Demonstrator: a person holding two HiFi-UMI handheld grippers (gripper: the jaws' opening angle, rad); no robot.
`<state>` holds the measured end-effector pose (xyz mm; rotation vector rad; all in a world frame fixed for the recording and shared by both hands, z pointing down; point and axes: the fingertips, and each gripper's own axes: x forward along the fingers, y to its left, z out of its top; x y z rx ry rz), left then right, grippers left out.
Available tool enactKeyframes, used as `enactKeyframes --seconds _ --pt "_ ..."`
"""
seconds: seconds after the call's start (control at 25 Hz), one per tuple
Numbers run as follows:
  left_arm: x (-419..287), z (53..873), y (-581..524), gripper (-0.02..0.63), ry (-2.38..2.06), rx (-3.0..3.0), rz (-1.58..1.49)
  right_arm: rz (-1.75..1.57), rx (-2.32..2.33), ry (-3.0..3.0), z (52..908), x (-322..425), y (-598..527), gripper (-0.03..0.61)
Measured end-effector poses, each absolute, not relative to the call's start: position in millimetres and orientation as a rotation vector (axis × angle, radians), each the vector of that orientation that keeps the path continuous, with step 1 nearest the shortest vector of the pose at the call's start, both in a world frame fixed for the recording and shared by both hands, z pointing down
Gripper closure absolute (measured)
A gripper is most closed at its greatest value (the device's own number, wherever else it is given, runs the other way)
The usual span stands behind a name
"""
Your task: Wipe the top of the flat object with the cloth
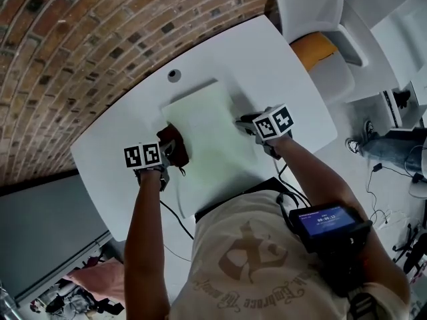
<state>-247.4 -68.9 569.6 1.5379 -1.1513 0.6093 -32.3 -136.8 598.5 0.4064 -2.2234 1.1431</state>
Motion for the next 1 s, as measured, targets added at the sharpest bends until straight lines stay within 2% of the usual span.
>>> enactKeyframes --seconds 0.24,0.4,0.6,0.8,1.0 --pt "-268.4 565.0 -50.5 0.54 -1.191 1.52 0.571 1.172 0.439 -2.262 593.9 -31.4 -136.5 0.461" --pt "-256.1 546.6 -57.0 0.54 -1.173 1.58 0.549 1.182 0.432 -2.276 587.3 -25.0 -126.3 0.455" --pt "-194.8 523.8 -83.3 0.54 -1.049 1.725 0.566 1.21 0.414 -2.275 581.7 -17.8 -104.5 0.417" --pt "-123.1 511.4 -107.0 0.54 -0.897 1.855 0.601 1.194 0.425 -2.24 587.1 -10.4 -84.7 0.416" --pt "-60.8 524.1 -125.4 0.54 -0.79 1.885 0.621 1.218 0.469 -2.211 594.7 -3.8 -76.6 0.473"
